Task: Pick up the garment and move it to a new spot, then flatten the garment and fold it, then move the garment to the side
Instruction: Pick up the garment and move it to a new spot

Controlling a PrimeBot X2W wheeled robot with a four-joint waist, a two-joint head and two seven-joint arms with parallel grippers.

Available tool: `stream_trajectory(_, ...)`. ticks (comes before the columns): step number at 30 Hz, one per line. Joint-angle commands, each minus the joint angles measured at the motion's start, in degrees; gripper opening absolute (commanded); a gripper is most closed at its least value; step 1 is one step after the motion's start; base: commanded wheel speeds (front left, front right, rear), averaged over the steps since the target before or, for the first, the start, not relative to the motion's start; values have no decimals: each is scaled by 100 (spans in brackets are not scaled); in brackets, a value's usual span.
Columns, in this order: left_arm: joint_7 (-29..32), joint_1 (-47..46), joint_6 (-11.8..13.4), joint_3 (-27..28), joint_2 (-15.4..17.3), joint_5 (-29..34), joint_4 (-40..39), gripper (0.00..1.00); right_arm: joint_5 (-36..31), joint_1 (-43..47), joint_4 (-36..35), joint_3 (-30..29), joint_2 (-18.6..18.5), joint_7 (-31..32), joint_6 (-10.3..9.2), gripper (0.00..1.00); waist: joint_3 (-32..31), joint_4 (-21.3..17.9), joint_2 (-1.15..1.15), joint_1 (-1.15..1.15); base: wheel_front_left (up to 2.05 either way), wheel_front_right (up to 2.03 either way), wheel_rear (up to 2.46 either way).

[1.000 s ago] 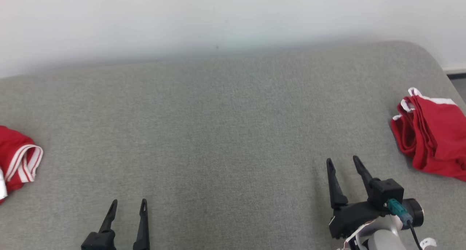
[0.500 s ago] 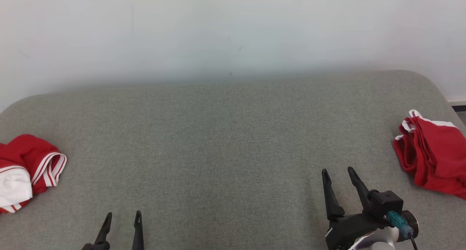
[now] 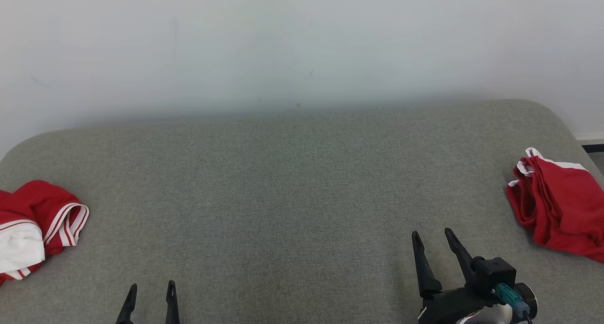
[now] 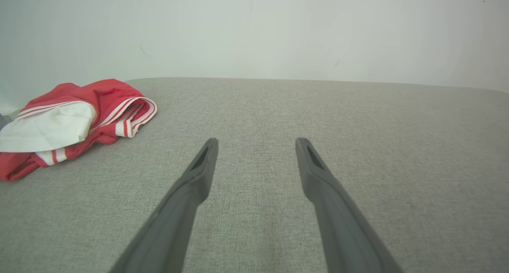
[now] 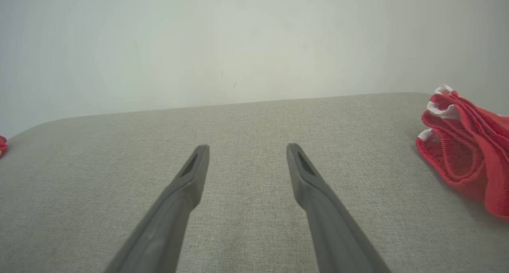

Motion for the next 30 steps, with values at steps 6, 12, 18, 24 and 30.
stream_trajectory(6, -17, -19, 46, -62, -9, -66, 0, 100, 11, 61, 46, 6, 8, 1, -13, 100, 100, 186, 0, 0, 0, 0, 0)
stream_trajectory(12, -17, -56, 96, -91, -9, -80, 7, 100, 58, 84, -14, 102, 9, 1, -13, 100, 187, 608, 0, 0, 0, 0, 0)
stream_trajectory(18, -17, -9, 116, 13, -8, -37, 36, 100, 144, 112, 1, 260, 9, 1, -13, 100, 202, 1120, 0, 0, 0, 0, 0)
stream_trajectory(24, -17, 51, 109, 156, -7, -24, 38, 100, 199, 105, -13, 382, 7, 1, -13, 100, 267, 1820, 0, 0, 0, 0, 0)
stream_trajectory(30, -17, 53, 123, 281, -8, -75, 25, 100, 173, 21, -31, 512, 6, 1, -13, 100, 364, 2471, 0, 0, 0, 0, 0)
